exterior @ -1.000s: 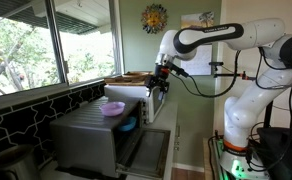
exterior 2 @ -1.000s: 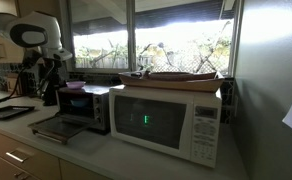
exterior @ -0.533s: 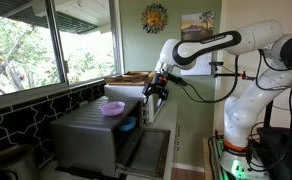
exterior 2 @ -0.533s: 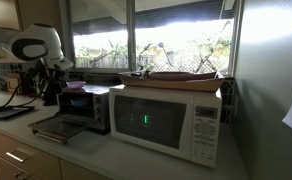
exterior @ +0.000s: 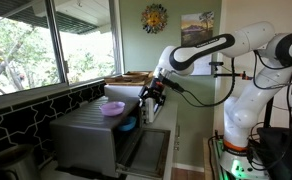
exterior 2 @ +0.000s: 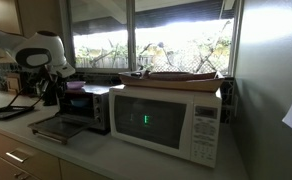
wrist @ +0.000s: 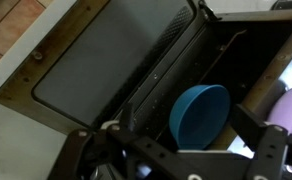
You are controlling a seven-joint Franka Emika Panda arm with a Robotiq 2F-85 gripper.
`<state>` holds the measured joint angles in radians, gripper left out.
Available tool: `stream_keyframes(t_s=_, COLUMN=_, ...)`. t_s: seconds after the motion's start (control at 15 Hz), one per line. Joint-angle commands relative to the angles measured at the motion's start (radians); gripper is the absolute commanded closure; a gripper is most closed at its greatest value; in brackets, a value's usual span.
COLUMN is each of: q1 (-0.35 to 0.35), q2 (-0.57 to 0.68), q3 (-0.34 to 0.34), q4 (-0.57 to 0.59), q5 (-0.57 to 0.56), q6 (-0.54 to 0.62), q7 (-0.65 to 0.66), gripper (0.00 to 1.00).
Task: Remove the blue bowl from the microwave, put it on the left microwave and then put the purple bowl in the left microwave
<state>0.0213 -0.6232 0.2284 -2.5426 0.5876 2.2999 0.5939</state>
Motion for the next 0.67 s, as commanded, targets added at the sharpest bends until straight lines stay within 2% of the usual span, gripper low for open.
stream_keyframes(t_s=0.0, q1=0.065, q2=0.056, q3=-0.038, q4=-0.052, q5=0.124, q6=0.141, q7=-0.029, gripper=0.00)
stream_keyframes(t_s=0.27, q1=0.110, q2=0.119, q3=-0.065, q4=-0.078, q5=0.265, q6=0.258, q7=-0.103, gripper=0.00)
stream_keyframes(t_s=0.6, q1=0.137, q2=0.191, q3=-0.078, q4=-0.071, q5=0.426, q6=0.308, q7=-0.229, gripper=0.00)
